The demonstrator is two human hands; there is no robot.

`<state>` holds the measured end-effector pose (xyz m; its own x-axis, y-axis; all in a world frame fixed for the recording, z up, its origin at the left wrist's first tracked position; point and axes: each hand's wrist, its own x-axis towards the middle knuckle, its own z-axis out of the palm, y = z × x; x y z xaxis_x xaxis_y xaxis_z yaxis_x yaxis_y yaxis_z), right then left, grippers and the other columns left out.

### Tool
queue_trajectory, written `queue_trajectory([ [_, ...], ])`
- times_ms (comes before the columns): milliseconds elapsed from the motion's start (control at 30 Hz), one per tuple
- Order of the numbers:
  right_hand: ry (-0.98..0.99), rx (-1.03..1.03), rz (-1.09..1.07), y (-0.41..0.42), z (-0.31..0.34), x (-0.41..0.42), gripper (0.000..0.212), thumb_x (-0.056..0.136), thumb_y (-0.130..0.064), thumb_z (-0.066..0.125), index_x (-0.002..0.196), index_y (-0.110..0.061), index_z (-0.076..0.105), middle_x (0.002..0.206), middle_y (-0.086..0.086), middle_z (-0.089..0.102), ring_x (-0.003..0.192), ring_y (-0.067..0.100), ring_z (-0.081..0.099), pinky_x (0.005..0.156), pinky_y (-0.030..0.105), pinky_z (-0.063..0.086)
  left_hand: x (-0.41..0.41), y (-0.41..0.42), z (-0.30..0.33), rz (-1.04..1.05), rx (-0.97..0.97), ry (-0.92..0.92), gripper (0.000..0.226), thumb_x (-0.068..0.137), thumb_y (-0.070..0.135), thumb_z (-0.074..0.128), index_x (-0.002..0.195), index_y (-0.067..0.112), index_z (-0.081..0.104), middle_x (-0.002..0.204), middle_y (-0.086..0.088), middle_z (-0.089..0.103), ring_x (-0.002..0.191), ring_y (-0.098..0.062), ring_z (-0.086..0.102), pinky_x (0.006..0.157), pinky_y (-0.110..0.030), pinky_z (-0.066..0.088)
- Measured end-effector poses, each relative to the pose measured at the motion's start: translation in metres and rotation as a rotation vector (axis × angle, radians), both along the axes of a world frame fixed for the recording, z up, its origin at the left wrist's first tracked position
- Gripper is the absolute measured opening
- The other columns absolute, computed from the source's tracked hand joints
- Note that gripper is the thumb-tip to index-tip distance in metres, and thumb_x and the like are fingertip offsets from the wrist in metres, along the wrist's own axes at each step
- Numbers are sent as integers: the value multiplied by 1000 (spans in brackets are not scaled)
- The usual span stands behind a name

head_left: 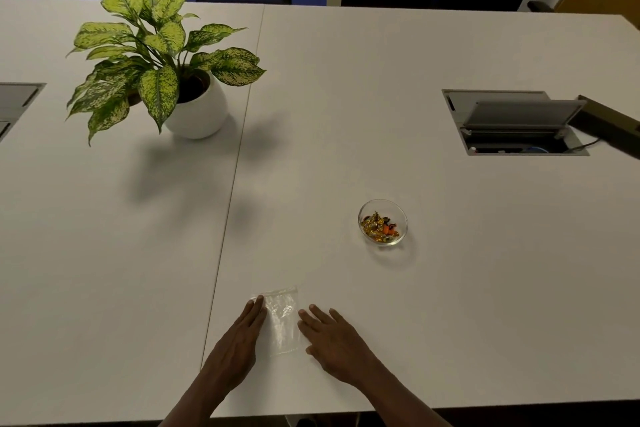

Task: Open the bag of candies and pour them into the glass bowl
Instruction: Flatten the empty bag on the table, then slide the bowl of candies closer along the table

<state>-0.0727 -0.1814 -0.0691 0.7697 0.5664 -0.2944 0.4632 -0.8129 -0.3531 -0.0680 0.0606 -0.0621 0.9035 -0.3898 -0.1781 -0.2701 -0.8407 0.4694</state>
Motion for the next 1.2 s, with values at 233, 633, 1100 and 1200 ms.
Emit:
queue_trajectory([
  [233, -39, -31, -1, 4, 1, -2, 49, 99, -23, 45, 146, -14, 33, 162, 3, 22, 151, 24, 15, 118, 52, 20, 3, 2, 3, 24, 23, 36, 70, 87, -18, 34, 152, 4, 17, 158, -9, -4, 151, -26, 1, 115, -12, -1],
  [633, -148, -7, -53, 4, 12, -3, 45, 88, -32, 62, 131, -22, 57, 144, -3, 55, 131, 15, 52, 98, 35, 51, 0, -3, 18, 56, -66, 61, 69, 87, -19, 38, 149, 0, 15, 160, -14, 3, 150, -32, 2, 121, -29, 12],
  [1100, -393, 162, -695, -75, 52, 39, 17, 81, -2, 71, 71, -10, 60, 65, 4, 59, 58, 21, 58, 52, 32, 53, 71, -131, 63, 454, -437, 55, 36, 99, 14, 53, 134, 5, 56, 138, -11, 60, 129, -25, 55, 110, -35, 41],
  [1200, -363, 220, -842, -97, 62, 56, 22, 88, -3, 64, 68, -6, 57, 63, 8, 56, 55, 23, 54, 51, 35, 49, 87, -157, 70, 562, -516, 111, 32, 97, 14, 56, 126, 2, 62, 127, -11, 67, 112, -22, 64, 95, -28, 48],
])
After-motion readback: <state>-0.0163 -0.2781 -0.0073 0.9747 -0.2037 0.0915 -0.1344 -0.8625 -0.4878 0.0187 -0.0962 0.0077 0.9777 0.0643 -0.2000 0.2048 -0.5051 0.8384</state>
